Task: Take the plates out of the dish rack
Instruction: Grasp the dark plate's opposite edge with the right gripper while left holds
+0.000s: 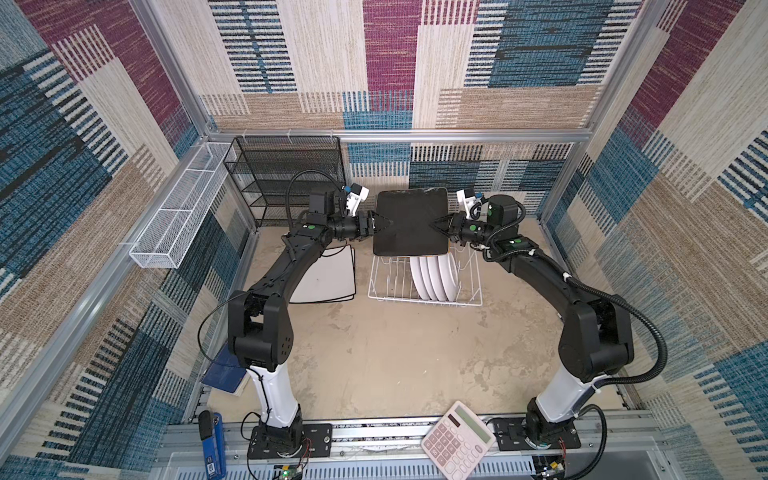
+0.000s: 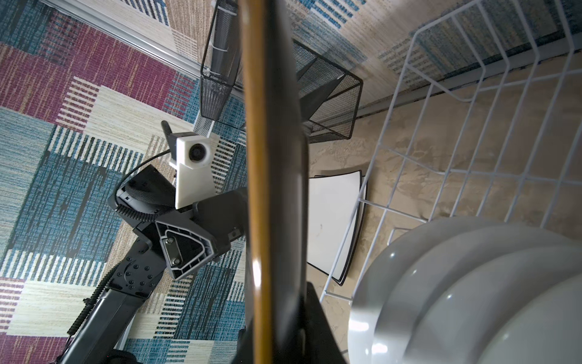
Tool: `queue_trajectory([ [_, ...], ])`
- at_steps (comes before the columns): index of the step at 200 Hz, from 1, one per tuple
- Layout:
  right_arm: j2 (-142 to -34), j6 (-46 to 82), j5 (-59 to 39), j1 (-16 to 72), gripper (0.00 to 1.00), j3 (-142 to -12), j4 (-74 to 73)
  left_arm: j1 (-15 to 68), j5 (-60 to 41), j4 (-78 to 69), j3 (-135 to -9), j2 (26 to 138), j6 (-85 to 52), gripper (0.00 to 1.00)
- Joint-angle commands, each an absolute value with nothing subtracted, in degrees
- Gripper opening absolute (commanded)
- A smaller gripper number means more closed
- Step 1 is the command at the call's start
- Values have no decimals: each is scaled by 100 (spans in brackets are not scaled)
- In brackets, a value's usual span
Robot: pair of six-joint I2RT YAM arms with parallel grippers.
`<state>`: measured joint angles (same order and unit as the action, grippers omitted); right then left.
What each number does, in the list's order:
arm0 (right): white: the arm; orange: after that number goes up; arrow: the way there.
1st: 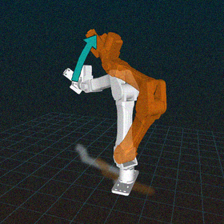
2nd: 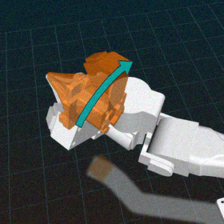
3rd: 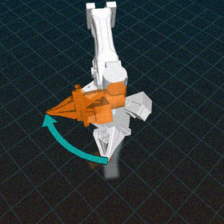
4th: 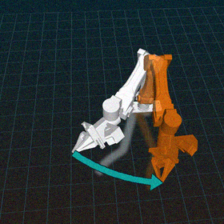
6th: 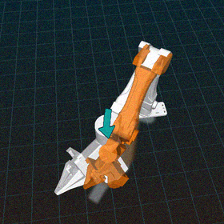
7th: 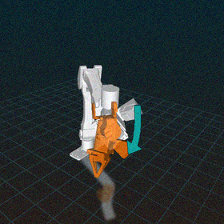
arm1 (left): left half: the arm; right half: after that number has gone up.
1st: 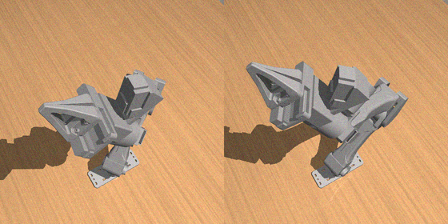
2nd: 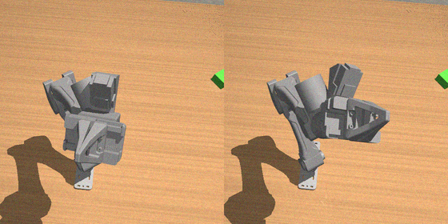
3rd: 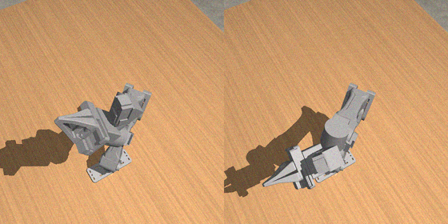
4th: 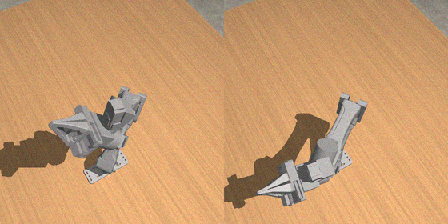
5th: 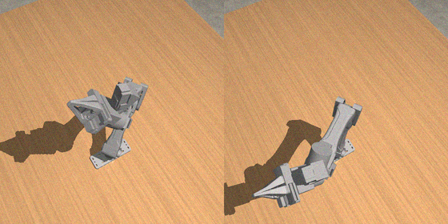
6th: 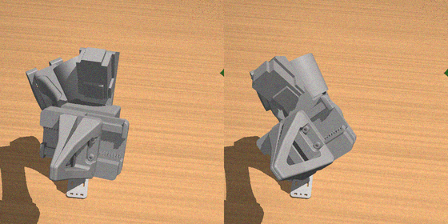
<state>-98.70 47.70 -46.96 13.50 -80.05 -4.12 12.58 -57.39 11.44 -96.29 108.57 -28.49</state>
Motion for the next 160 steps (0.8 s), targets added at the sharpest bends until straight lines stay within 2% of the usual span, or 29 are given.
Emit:
queue_trajectory([
  [1,-9852,4826,-4983,1359,0,-8007,-1414,1248,-5984,1322,-9727,10943,-2872,72],
  [19,-9882,4825,-5023,1371,0,-8036,-1398,1264,-6020,1309,-9747,10955,-2900,69],
  [101,-10032,4839,-5097,1489,0,-7961,-1766,1377,-6596,958,-9738,11031,-3255,45],
  [160,-10029,4859,-5122,1527,0,-7890,-1881,1388,-6727,135,-9521,11005,-3924,14],
])
